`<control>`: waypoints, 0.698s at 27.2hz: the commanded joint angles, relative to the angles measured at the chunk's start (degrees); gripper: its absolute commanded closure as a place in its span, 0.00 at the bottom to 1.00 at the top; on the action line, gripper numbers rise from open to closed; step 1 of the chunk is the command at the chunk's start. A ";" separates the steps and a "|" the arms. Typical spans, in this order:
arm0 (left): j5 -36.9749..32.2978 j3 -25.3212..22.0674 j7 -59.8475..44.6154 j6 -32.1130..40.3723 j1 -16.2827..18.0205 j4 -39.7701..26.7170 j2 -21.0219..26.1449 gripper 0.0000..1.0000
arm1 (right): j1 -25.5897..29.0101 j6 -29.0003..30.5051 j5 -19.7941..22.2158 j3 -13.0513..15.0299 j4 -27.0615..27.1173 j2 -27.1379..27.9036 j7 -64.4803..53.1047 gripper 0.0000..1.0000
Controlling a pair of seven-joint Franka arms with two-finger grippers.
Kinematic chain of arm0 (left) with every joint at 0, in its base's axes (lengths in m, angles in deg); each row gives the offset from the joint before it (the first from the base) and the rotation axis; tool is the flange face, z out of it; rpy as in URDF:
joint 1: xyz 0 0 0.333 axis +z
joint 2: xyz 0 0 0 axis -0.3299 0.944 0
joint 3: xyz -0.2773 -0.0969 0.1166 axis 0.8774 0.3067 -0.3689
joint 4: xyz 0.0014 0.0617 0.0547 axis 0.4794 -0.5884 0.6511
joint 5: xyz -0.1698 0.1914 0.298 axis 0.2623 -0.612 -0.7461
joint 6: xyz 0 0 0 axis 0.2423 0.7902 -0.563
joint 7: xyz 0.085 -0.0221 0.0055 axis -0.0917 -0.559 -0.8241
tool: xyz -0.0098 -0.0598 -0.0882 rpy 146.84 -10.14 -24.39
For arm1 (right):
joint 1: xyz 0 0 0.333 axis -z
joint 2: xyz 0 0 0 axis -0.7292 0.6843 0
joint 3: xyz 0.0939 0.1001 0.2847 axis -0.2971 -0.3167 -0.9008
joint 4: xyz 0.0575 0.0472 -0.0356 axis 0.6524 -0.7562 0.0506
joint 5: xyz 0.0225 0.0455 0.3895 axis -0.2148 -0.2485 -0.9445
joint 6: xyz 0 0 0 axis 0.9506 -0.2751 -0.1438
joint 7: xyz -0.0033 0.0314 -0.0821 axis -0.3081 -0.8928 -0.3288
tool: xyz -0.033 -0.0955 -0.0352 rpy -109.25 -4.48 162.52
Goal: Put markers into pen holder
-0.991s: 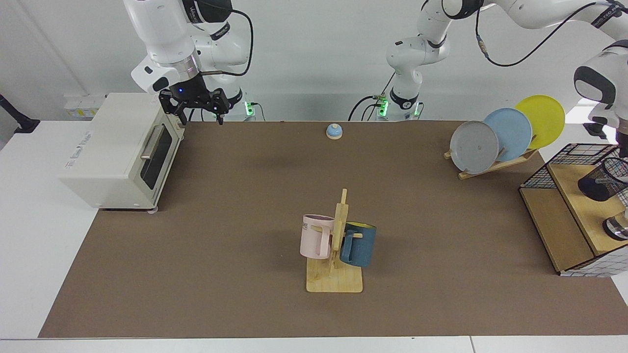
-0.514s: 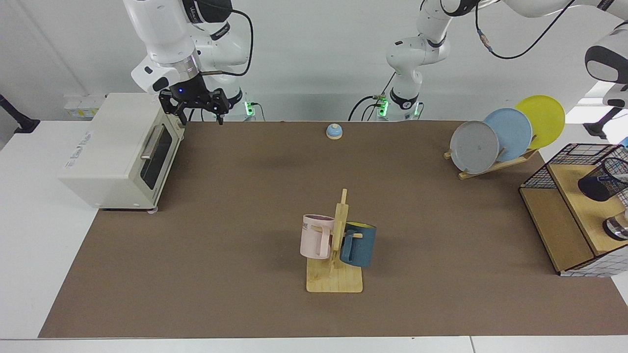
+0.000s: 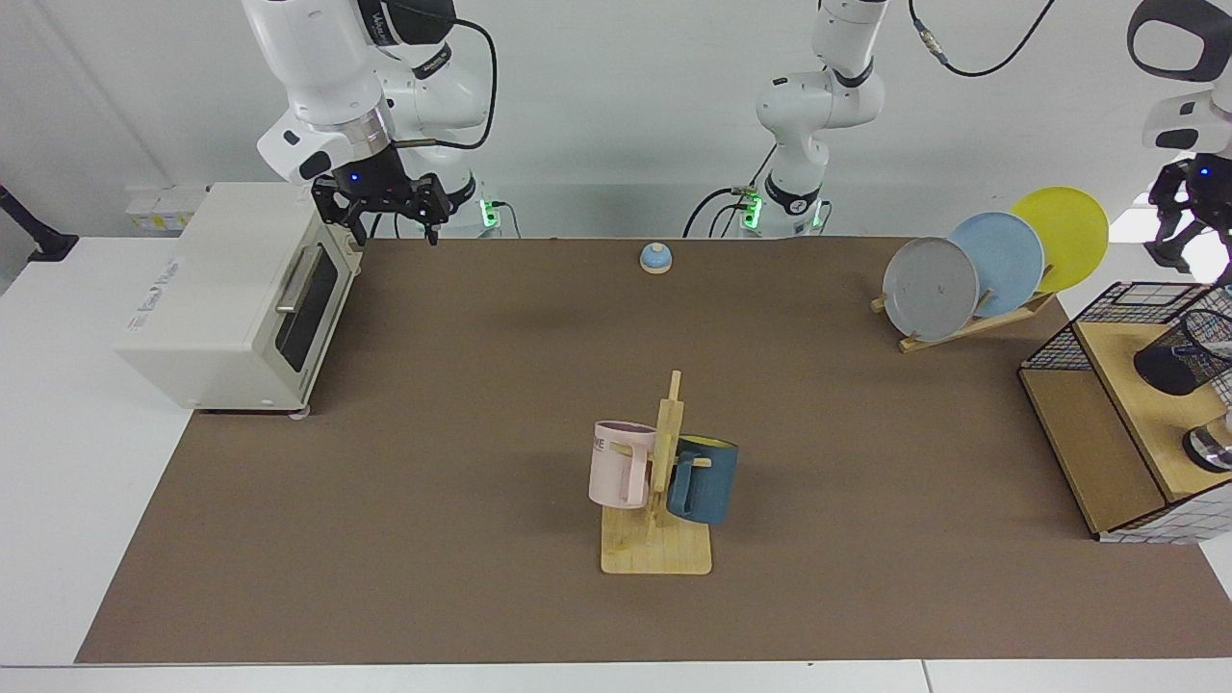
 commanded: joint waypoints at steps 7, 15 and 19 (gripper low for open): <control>6.76 3.59 -32.96 10.13 -5.40 -2.68 -4.20 0.00 | 0.77 -0.47 -0.88 -0.30 0.18 -0.45 0.45 0.01; 8.43 12.56 -59.50 14.88 -6.28 -2.85 -5.34 0.00 | 0.77 -0.47 -0.88 -0.30 0.18 -0.45 0.45 0.01; 9.92 16.16 -70.41 15.41 -6.37 -2.85 -5.61 0.00 | 0.77 -0.47 -0.88 -0.31 0.18 -0.45 0.45 0.01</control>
